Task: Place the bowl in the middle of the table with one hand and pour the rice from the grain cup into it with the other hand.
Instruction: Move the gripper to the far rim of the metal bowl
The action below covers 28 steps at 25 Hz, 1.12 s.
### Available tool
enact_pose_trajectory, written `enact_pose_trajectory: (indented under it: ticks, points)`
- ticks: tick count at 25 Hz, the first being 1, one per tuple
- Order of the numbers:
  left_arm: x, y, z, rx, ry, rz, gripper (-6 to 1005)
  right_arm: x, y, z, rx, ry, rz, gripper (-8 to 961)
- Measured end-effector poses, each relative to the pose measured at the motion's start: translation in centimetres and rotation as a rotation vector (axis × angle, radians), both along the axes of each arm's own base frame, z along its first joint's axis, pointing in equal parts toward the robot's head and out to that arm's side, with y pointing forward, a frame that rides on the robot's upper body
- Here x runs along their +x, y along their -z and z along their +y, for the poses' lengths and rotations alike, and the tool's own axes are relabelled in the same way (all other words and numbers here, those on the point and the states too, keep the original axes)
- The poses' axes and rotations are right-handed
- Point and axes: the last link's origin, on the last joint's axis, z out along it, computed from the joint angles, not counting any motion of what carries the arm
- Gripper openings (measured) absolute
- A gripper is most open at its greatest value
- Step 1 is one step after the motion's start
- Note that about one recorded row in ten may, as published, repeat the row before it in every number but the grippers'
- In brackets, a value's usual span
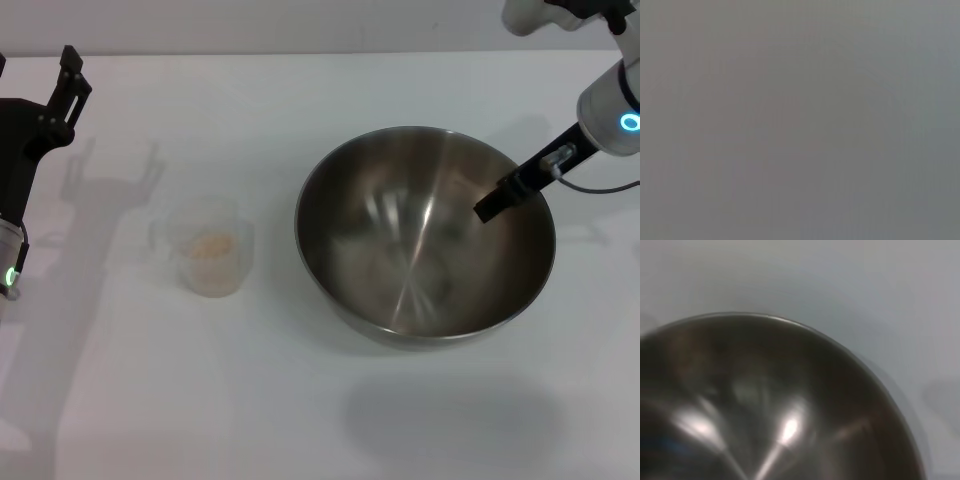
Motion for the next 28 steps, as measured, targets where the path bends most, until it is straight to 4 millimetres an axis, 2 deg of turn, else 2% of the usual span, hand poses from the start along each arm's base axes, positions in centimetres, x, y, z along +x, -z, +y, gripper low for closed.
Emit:
enact_pose_trajectory:
  ticks: [12,17,22,28]
  points:
    - [0.1,-0.2,0.2,0.008,-0.001,-0.004,787,0.4,0.2,-0.1,-0.013,0.0,0.012,325]
    - [0.1,-0.2,0.2,0.008,-0.001,-0.004,784,0.6,-0.3,0.1,0.004,0.002,0.02,207]
    - [0.2,-0.2,0.2,0.011,0.004,-0.007,780,0.4,-1.6,0.5,0.051,-0.001,0.04,18]
    - [0.2,-0.2,0.2,0.012,0.004,-0.007,776,0.0,-3.1,0.7,0.111,-0.015,0.076,1]
